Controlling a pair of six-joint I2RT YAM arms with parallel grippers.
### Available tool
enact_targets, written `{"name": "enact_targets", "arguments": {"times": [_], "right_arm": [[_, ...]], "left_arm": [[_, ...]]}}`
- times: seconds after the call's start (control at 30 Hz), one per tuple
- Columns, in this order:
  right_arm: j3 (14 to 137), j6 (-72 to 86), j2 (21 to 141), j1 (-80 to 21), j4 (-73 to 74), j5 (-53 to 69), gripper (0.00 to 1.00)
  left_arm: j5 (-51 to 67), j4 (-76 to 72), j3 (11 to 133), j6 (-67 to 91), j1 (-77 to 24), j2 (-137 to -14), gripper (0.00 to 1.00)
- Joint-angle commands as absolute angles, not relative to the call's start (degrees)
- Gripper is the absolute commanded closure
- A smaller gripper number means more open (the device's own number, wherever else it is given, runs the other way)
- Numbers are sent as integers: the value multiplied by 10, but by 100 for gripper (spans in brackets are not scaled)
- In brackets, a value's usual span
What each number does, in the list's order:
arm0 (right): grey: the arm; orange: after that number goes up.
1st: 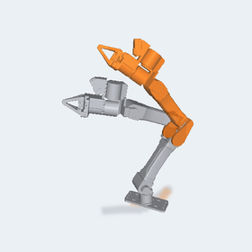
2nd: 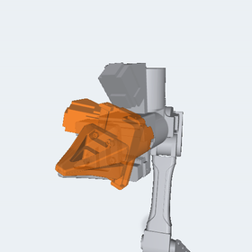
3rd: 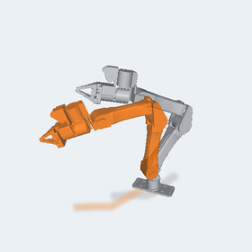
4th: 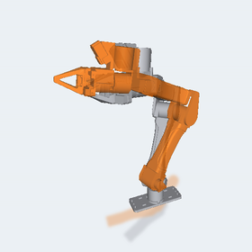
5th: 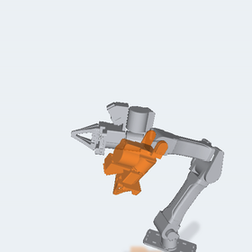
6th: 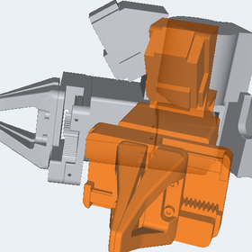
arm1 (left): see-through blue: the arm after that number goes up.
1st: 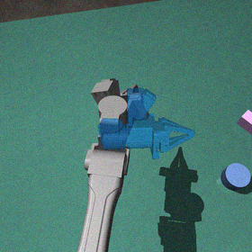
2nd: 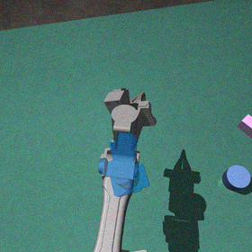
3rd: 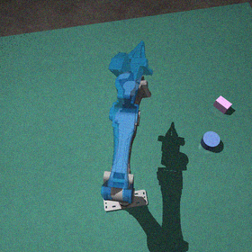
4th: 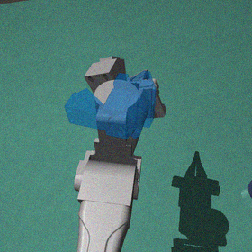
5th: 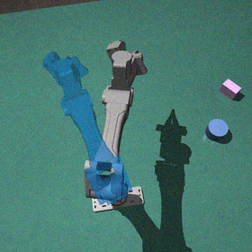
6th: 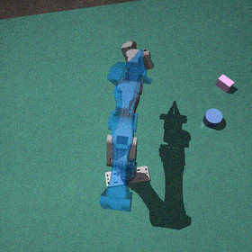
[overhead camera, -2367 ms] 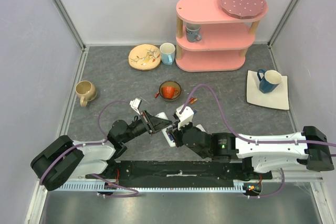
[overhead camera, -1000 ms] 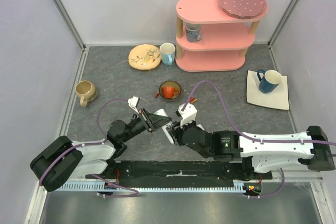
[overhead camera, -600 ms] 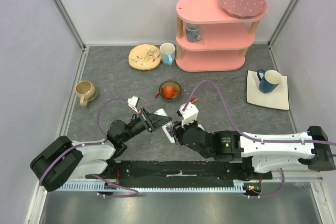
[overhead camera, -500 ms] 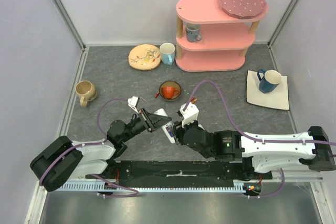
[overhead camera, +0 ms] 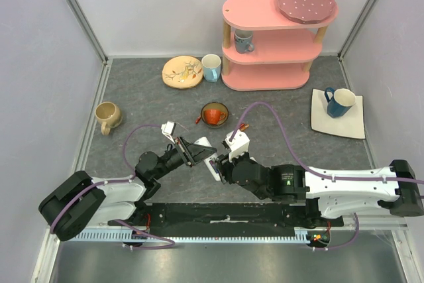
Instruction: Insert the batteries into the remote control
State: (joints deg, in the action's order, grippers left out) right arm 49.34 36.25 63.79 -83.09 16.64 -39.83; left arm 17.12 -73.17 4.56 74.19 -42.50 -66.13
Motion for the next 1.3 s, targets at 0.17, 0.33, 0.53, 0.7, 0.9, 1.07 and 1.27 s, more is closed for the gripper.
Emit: {"name": "enact_targets", "arguments": {"times": [0.17,0.33,0.53,0.7,0.9,1.07,1.27], "right_arm": [[533,384,586,-828,156,-390,36],[512,440,557,-812,143,-348,27],[469,514,534,-742,114,-219,18],[438,544,535,-699,86,-165,17],[410,558,544,-679,49,-137,17],[402,562,546,-670,26,-134,17],[389,571,546,-661,7,-139,18]], "left_arm": [[181,-803,54,735,-427,-664,98],[178,-804,56,731,-427,-663,98],[171,-803,62,722,-426,-657,98],[164,-791,62,714,-426,-642,98],[162,-760,67,704,-426,-621,98],[165,-756,65,703,-426,-620,98],[168,-756,63,704,-426,-621,98]]}}
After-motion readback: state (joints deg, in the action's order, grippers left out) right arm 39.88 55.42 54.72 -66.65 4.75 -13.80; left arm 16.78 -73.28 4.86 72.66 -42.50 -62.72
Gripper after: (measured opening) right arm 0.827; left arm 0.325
